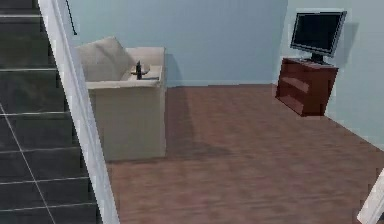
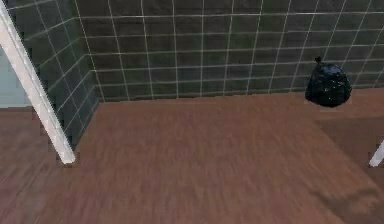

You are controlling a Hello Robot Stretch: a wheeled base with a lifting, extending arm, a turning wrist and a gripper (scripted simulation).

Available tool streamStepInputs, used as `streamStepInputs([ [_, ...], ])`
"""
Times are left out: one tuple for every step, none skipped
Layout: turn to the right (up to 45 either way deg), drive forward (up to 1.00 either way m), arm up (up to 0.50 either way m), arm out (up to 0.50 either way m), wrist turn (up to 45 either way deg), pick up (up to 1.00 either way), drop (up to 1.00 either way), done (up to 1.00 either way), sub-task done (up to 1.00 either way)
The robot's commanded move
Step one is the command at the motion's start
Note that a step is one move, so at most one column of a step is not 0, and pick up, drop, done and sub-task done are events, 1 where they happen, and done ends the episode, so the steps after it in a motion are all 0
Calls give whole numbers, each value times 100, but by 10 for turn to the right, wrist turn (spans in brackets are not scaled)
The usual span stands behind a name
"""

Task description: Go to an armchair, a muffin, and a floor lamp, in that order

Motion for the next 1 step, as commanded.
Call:
streamStepInputs([
  [30,0,0,0,0,0,0,0,0],
])
